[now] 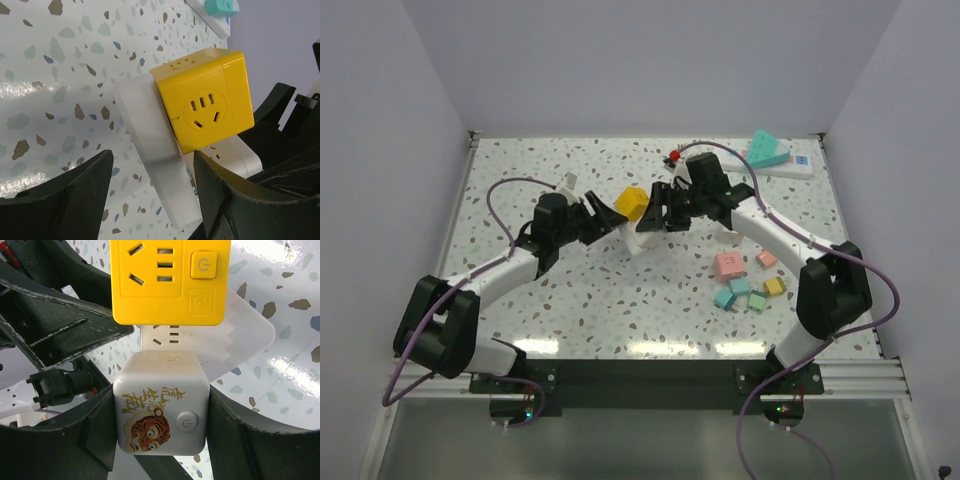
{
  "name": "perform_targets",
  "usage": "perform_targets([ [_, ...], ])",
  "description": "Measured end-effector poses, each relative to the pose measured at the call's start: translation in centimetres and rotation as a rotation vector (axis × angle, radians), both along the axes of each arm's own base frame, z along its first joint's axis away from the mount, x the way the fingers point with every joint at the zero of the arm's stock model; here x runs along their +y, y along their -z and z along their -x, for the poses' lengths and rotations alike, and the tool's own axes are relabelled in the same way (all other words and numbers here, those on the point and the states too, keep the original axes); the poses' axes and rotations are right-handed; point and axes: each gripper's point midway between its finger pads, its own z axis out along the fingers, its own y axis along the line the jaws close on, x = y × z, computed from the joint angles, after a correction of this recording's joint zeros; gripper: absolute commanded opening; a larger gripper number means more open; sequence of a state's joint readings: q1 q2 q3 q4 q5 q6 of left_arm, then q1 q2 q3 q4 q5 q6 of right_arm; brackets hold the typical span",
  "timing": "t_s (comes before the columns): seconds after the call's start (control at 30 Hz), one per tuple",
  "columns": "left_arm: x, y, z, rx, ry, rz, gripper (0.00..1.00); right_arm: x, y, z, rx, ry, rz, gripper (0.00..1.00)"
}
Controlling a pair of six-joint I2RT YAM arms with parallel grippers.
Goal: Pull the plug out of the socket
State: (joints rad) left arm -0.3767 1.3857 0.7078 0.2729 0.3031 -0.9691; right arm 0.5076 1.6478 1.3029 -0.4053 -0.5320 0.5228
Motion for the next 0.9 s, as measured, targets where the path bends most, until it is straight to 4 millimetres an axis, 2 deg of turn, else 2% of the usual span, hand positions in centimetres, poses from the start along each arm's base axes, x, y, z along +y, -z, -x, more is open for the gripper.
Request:
perform_targets([
  [0.17, -0.8, 1.4, 0.4, 0.053, 0.013, 0.004, 0.67, 0.7, 0.2, 0.1, -0.006, -0.009, 0.013, 0.0],
  [0.37, -1.9, 2.6, 0.7, 0.095, 0.031, 0.004, 0.56, 1.0, 0.8, 0.1, -0.007, -0.004, 0.034, 0.0],
  [0.57, -2.2, 3.8, 0.4, 0.133, 0.016, 0.015, 0.35, 1.3, 2.2, 0.0, 0.021, 0.009, 0.061, 0.0],
  [0.6, -2.2, 4.0, 0.3, 0.141, 0.01, 0.018, 0.26, 1.4, 2.4, 0.0, 0.026, 0.012, 0.064, 0.0],
  [0.67, -2.2, 4.4, 0.2, 0.15, 0.004, 0.017, 0.14, 1.4, 2.8, -0.1, 0.033, 0.018, 0.07, 0.0],
  [0.7, -2.2, 4.6, 0.1, 0.152, 0.002, 0.019, 0.02, 1.4, 2.9, -0.1, 0.034, 0.021, 0.074, 0.0],
  [0.9, -2.2, 5.1, 0.0, 0.136, -0.005, 0.038, 0.0, 0.8, 3.1, -0.3, 0.035, 0.034, 0.097, 0.0],
])
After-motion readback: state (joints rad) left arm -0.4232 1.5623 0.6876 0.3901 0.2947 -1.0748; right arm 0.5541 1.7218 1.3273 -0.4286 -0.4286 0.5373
